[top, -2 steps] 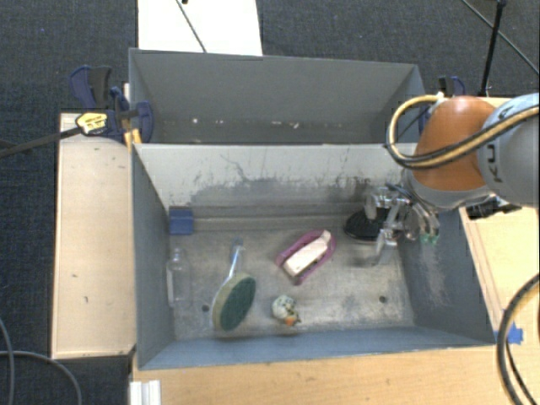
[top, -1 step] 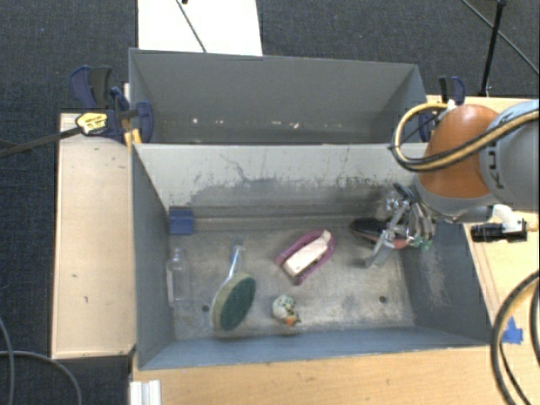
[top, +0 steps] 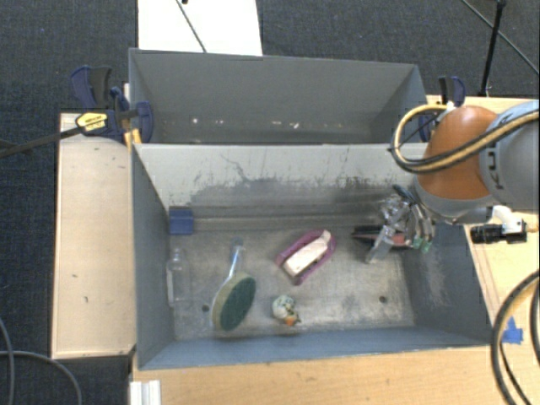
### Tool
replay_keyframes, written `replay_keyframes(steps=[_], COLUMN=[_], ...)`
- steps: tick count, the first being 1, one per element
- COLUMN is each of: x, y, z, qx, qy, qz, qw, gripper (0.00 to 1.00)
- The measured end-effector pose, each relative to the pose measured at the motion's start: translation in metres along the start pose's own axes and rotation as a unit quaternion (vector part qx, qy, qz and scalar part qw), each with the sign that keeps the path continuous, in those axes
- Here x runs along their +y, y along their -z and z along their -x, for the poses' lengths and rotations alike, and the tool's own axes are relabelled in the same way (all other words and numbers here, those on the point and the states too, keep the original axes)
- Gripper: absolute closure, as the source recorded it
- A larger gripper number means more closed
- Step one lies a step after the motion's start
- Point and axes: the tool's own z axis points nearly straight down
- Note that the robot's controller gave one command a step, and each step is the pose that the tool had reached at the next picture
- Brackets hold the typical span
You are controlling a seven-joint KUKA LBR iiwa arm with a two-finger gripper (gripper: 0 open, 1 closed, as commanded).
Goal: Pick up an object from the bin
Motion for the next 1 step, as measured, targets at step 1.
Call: replay_keyframes(steps=[1], x=[0.0032], y=[0.1594], z=[-0.009], qx=[0.0018], qy=[-0.009], qz=[-0.001], qw=[1.0], gripper=[1.0])
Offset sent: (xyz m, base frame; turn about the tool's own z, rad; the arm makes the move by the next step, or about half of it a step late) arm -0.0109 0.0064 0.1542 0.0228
